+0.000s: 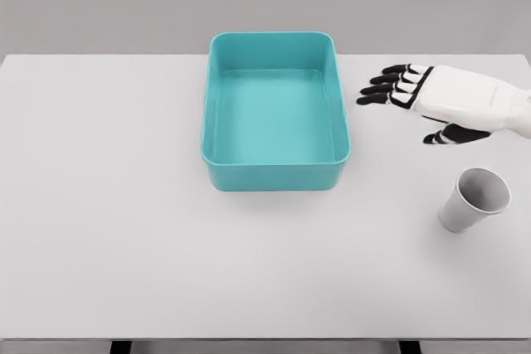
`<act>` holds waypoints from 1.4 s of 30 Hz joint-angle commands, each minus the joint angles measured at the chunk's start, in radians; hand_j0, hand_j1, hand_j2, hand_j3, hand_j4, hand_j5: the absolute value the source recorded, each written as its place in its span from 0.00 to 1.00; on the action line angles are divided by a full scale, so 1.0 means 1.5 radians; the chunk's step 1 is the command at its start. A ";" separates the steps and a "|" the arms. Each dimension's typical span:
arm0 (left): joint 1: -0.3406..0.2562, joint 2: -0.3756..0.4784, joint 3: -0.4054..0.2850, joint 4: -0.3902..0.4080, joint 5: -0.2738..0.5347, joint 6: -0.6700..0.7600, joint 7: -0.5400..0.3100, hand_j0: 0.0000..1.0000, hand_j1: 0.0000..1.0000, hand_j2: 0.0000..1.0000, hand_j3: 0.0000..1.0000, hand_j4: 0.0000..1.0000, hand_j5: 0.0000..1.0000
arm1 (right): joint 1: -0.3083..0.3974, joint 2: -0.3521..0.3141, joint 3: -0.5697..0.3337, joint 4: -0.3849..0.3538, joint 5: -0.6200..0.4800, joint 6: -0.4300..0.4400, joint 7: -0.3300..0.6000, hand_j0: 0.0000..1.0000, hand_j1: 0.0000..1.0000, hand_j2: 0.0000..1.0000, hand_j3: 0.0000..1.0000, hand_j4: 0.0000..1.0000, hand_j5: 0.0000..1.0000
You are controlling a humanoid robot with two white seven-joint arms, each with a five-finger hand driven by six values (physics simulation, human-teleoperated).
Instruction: Put the paper cup into the basket with your right arm
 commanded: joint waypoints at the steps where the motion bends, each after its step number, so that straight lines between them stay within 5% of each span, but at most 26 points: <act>1: 0.000 0.000 0.000 0.000 0.000 0.000 -0.001 1.00 1.00 1.00 1.00 1.00 1.00 | 0.000 0.001 -0.019 0.000 -0.002 0.002 0.012 1.00 1.00 1.00 1.00 1.00 1.00; 5: 0.000 0.000 0.000 0.000 0.000 0.000 -0.001 1.00 1.00 1.00 1.00 1.00 1.00 | 0.004 0.026 -0.049 0.000 -0.003 0.002 0.011 1.00 1.00 1.00 1.00 1.00 1.00; 8: 0.000 0.000 0.000 0.000 0.000 0.000 -0.001 1.00 1.00 1.00 1.00 1.00 1.00 | 0.064 0.038 -0.156 0.000 -0.008 0.002 0.012 1.00 1.00 1.00 1.00 1.00 1.00; 13: 0.000 0.000 0.000 0.000 0.000 0.000 0.000 1.00 1.00 1.00 1.00 1.00 1.00 | 0.110 0.039 -0.196 0.001 -0.048 0.002 0.012 1.00 1.00 1.00 1.00 1.00 1.00; 16: 0.000 0.000 0.000 0.000 0.000 0.000 0.000 1.00 1.00 1.00 1.00 1.00 1.00 | 0.207 0.038 -0.249 0.001 -0.194 0.002 0.013 1.00 1.00 1.00 1.00 1.00 1.00; 20: 0.000 0.000 0.000 0.000 0.000 0.000 0.000 1.00 1.00 1.00 1.00 1.00 1.00 | 0.273 0.046 -0.284 0.001 -0.330 0.002 0.014 1.00 1.00 1.00 1.00 1.00 1.00; 28: 0.000 0.000 0.000 0.000 0.000 0.000 0.000 1.00 1.00 1.00 1.00 1.00 1.00 | 0.425 0.056 -0.324 0.017 -0.496 0.002 0.014 1.00 1.00 1.00 1.00 1.00 1.00; 35: 0.000 0.000 0.000 0.000 0.000 0.000 0.000 1.00 1.00 1.00 1.00 1.00 1.00 | 0.547 0.137 -0.400 0.054 -0.524 0.002 0.014 1.00 1.00 1.00 1.00 1.00 1.00; 42: 0.000 0.000 0.000 0.000 0.000 0.000 0.000 1.00 1.00 1.00 1.00 1.00 1.00 | 0.560 0.209 -0.399 0.120 -0.518 0.002 0.014 1.00 1.00 1.00 1.00 1.00 1.00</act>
